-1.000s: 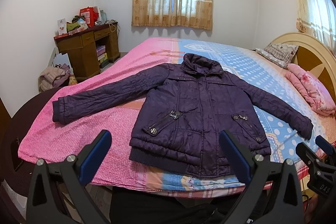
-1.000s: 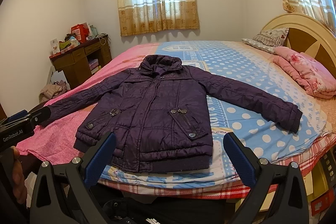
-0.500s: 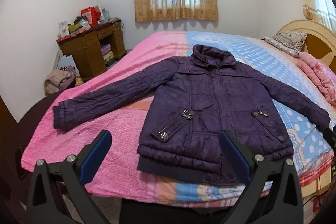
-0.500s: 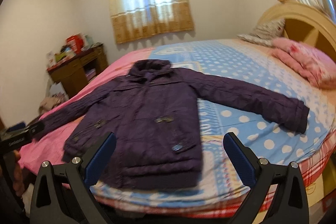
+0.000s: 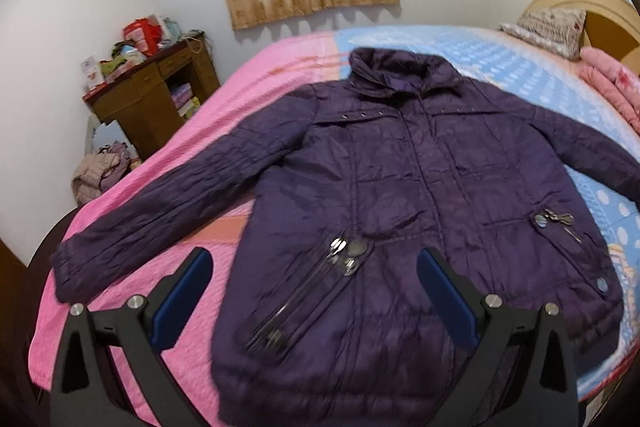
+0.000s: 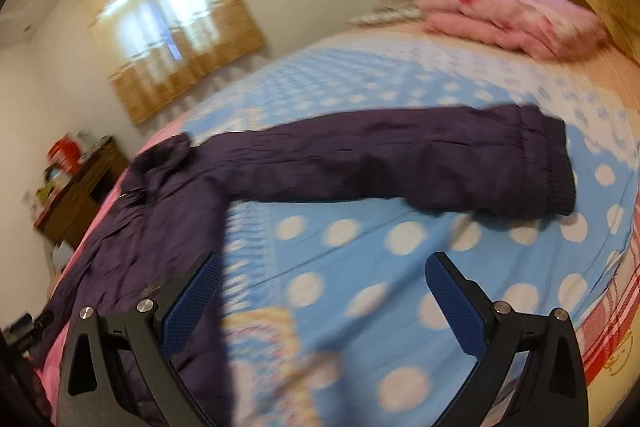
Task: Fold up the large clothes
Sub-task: 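Grasp the purple jacket's sleeve cuff with the right gripper and lift it, then carry the sleeve across the jacket body with the right gripper and release it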
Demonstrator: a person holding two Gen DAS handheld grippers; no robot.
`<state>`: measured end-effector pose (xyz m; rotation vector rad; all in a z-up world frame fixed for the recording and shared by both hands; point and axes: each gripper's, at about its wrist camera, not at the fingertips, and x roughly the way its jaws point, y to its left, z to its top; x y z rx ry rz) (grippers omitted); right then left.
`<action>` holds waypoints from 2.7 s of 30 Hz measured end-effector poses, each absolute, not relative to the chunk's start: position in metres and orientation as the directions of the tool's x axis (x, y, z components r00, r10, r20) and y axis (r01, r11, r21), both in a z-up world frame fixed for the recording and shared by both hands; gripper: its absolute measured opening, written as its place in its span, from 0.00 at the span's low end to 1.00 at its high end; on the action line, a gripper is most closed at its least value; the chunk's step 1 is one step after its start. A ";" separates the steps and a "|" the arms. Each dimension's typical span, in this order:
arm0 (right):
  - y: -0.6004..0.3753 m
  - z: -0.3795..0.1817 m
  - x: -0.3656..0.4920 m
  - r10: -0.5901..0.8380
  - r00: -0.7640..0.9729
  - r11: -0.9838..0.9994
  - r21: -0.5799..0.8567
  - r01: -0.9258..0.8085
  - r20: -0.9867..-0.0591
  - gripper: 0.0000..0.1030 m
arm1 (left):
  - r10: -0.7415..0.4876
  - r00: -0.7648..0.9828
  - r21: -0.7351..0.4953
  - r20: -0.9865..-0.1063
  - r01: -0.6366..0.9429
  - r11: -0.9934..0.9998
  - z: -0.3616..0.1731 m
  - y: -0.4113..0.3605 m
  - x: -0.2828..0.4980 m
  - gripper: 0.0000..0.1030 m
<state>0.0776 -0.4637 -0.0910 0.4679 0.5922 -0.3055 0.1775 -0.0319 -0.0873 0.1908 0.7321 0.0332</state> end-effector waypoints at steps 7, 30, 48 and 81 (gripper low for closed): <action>-0.547 -0.105 0.066 -0.205 0.760 0.694 0.456 0.557 -0.617 0.99 | 0.081 0.723 0.196 -0.686 0.076 0.978 -0.098 -0.049 0.216 1.00; -0.653 -0.108 0.085 -0.183 0.717 0.652 0.462 0.600 -0.673 0.46 | 0.093 0.666 0.143 -0.740 0.021 0.989 -0.120 -0.033 0.272 1.00; -0.544 0.096 0.188 -0.242 0.842 0.917 0.170 0.361 -0.482 0.39 | 0.081 0.687 0.139 -0.722 0.030 0.990 -0.108 -0.022 0.269 1.00; -0.146 -0.005 0.380 0.371 0.605 0.916 0.172 -0.361 -0.704 0.29 | 0.091 0.661 0.138 -0.745 0.019 0.990 -0.119 0.029 0.262 1.00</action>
